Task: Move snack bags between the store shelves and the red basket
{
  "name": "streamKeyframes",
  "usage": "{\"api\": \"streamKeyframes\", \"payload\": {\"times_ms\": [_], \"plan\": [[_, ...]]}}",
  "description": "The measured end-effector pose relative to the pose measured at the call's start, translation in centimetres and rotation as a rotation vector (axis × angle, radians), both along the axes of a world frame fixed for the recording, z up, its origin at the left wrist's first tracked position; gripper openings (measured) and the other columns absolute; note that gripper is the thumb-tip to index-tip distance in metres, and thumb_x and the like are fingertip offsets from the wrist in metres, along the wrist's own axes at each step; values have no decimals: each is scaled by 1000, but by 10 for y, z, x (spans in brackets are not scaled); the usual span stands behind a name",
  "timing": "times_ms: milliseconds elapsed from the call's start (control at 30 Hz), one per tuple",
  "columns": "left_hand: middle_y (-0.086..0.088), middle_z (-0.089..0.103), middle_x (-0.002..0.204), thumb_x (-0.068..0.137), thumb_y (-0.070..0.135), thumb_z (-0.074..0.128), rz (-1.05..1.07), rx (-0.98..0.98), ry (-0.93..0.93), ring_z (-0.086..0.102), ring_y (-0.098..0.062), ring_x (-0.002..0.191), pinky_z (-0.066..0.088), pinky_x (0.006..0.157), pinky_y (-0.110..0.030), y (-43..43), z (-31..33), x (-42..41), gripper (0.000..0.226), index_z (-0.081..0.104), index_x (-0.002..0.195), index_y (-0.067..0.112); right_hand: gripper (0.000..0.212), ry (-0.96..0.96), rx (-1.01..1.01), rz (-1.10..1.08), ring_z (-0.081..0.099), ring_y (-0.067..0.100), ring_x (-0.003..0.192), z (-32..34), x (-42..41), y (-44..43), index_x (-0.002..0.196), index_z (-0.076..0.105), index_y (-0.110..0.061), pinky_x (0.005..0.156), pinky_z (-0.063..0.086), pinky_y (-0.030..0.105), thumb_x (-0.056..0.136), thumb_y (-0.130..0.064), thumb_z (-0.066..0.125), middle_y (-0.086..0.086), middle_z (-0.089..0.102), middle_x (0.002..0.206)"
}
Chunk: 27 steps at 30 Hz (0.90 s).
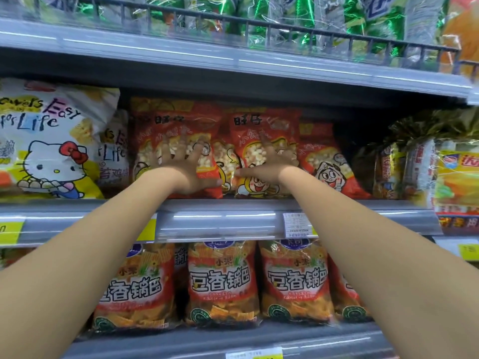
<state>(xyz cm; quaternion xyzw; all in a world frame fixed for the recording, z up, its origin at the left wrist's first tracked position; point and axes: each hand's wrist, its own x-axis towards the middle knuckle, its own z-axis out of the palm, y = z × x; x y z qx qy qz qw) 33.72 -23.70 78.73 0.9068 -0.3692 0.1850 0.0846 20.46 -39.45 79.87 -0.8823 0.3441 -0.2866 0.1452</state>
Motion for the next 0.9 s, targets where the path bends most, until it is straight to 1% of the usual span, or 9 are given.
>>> {"api": "streamKeyframes", "payload": {"times_ms": [100,233,367,500,600,667,733,833,900], "plan": [[-4,-28,157,73,83,45,-35,5,76,-27,-41,140,-2,115,-58,-1,1,6,110,-23,147,38,114,-18,-14,-29,-1,45,144,-3,5,-3,147,-9,-49,111,25,54,67,-69,70,15,-9,158],[-5,-32,155,74,82,45,-50,25,75,-29,-43,139,-3,114,-56,-1,3,9,111,-25,146,37,120,55,-35,-73,3,46,144,-3,16,-11,148,-13,-44,111,27,55,64,-76,67,16,-10,159],[-2,-34,154,76,80,47,-68,15,67,-29,-42,139,-2,114,-57,1,1,5,109,-25,146,38,126,122,-44,-113,11,46,143,-2,17,-11,150,-10,-36,109,34,54,60,-82,64,15,0,160],[1,-35,153,77,79,48,-84,-13,101,-29,-40,139,0,116,-58,3,1,3,107,-23,147,39,121,175,-98,-171,-2,46,144,0,9,1,151,-11,-31,113,21,53,66,-81,58,20,-2,159],[2,-33,155,78,77,49,-116,-62,128,-28,-39,140,-2,115,-54,6,3,0,103,-17,149,41,124,193,-31,-134,0,43,145,3,3,5,151,-12,-34,115,21,54,62,-85,58,19,-7,159],[0,-24,158,78,78,48,-154,-127,141,-21,-38,143,-3,117,-54,10,4,0,98,-7,151,42,127,171,68,-98,5,41,145,5,-1,11,149,-12,-39,112,25,57,55,-88,58,15,-8,160],[-4,-12,161,83,75,43,-160,-164,73,-13,-36,146,-3,117,-53,20,1,-4,88,6,153,37,115,105,52,-109,1,42,145,2,-7,21,148,-13,-42,114,19,57,65,-83,55,17,-11,159],[-11,8,161,94,61,38,-187,-212,-23,6,-34,147,10,116,-47,46,-9,-24,75,14,154,23,98,109,-107,-156,5,44,144,-6,-23,47,152,-5,-34,115,18,54,79,-77,46,25,0,157],[-15,24,157,95,60,39,-198,-272,-98,22,-36,143,22,113,-48,62,-17,-38,72,23,151,18,90,41,-230,-182,12,44,142,-13,-36,66,152,13,-21,112,23,52,84,-72,44,28,12,154]]}}
